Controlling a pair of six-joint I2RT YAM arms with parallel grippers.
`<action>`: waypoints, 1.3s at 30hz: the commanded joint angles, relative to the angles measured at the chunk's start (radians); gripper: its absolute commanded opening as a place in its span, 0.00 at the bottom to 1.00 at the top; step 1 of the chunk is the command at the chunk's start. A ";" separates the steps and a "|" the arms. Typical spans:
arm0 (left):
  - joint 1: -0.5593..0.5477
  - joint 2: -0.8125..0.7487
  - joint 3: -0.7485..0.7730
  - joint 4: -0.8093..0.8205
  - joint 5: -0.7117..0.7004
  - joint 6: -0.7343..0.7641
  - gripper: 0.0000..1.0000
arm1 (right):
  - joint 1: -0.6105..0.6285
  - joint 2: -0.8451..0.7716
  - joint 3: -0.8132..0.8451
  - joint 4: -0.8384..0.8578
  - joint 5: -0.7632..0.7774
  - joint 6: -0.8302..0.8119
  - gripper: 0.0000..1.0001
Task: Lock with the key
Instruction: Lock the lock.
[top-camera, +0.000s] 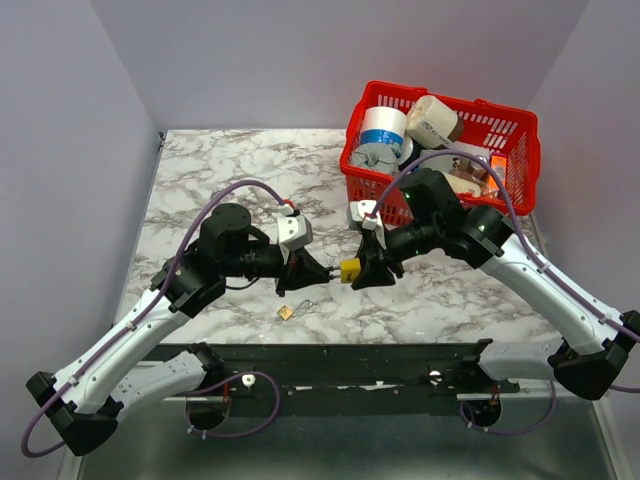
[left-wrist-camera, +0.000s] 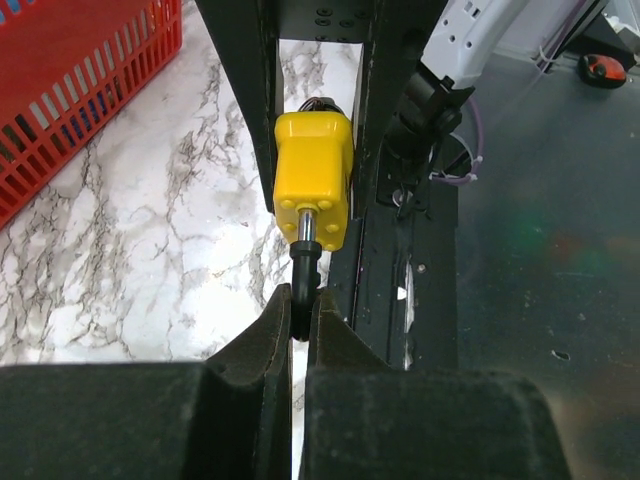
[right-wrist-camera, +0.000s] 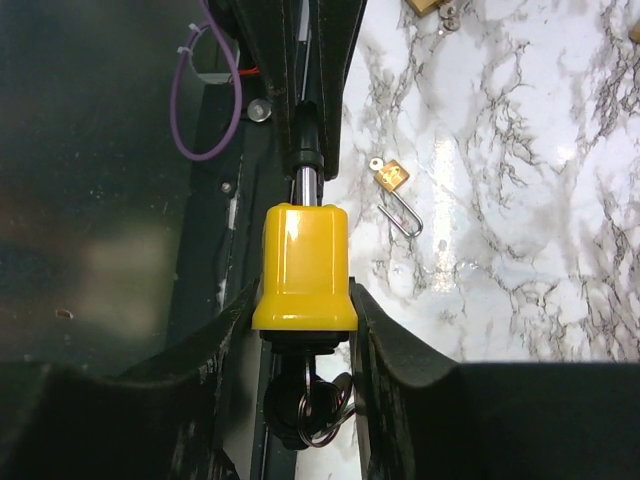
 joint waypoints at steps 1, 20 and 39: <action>0.002 0.005 0.005 0.162 0.015 -0.099 0.00 | 0.019 0.017 0.033 0.037 -0.006 0.013 0.13; -0.013 0.068 -0.086 0.503 0.014 -0.337 0.00 | 0.085 0.088 0.076 0.152 -0.010 0.106 0.01; 0.123 0.044 -0.104 0.397 0.121 -0.293 0.05 | 0.087 -0.004 -0.048 0.280 0.088 0.186 0.01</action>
